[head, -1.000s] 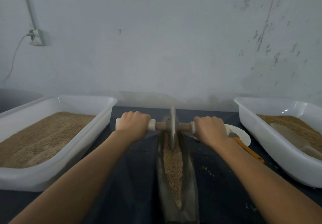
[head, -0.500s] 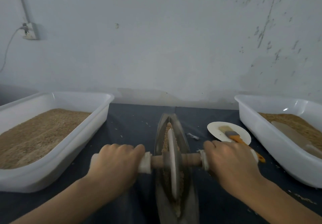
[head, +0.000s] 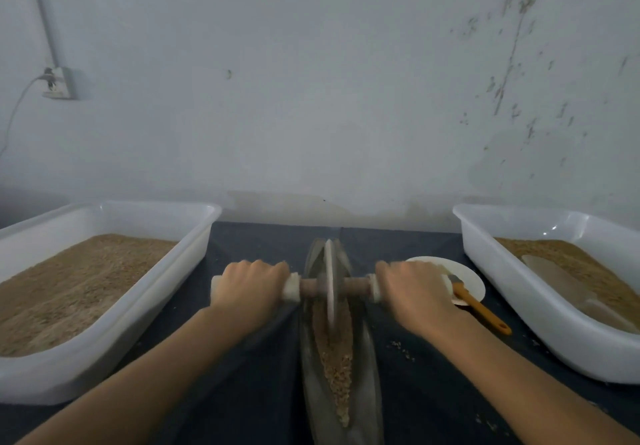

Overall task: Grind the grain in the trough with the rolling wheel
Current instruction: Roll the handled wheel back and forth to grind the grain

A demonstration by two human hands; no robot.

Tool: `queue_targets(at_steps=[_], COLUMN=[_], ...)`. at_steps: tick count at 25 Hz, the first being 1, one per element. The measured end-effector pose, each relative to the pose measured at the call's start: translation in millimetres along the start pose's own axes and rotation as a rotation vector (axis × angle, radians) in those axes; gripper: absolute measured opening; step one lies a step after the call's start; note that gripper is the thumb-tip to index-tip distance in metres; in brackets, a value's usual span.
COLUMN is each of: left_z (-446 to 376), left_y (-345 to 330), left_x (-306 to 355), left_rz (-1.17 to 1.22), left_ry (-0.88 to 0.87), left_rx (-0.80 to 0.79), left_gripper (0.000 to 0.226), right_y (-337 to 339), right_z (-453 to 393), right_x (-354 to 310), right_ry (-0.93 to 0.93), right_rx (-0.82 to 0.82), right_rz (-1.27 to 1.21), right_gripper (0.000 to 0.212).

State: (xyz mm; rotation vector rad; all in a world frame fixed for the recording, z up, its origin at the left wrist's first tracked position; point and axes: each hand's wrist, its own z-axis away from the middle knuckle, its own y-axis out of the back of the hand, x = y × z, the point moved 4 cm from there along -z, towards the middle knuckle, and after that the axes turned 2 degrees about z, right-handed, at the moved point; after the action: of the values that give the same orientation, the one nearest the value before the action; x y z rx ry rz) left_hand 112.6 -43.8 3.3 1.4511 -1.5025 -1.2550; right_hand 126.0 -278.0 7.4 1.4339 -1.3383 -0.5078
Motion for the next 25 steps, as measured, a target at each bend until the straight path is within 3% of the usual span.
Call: queue_targets(at_steps=[3,5,8,12,16,19,25], left_z=[62,82,67,-3,-39,-18,68], left_y=[22,32,26,6,2,11,23], left_x=[15,18,17,9,2,8,16], left_rz=[-0.054,-0.094,-0.037,-0.011,-0.023,-0.029,0.087], left_ry=[-0.111,-0.134,-0.064,0.006,-0.014,-0.047,-0.104], left_rx=[0.067,0.038,-0.063,0.008,0.006,0.029,-0.163], left_gripper=[0.038,0.039,0.031,0.013,0.015,0.012,0.034], right_y=[24,33,20,-5,-15,-6,38], right_z=[57,71,56,-9,-41,-12,63], right_x=[-8,-10,-10,-2,1,-2,-16], right_ry=[0.097,0.109,0.055,-0.036,-0.085,-0.034,0.178], right_rx=[0.087,-0.022,-0.161,-0.050,-0.029,-0.054,-0.137], right_rz=[-0.091,-0.119,-0.112,-0.044,-0.011,-0.061,-0.071], right_gripper=[0.045,0.053,0.034,0.019,0.019,0.015,0.025])
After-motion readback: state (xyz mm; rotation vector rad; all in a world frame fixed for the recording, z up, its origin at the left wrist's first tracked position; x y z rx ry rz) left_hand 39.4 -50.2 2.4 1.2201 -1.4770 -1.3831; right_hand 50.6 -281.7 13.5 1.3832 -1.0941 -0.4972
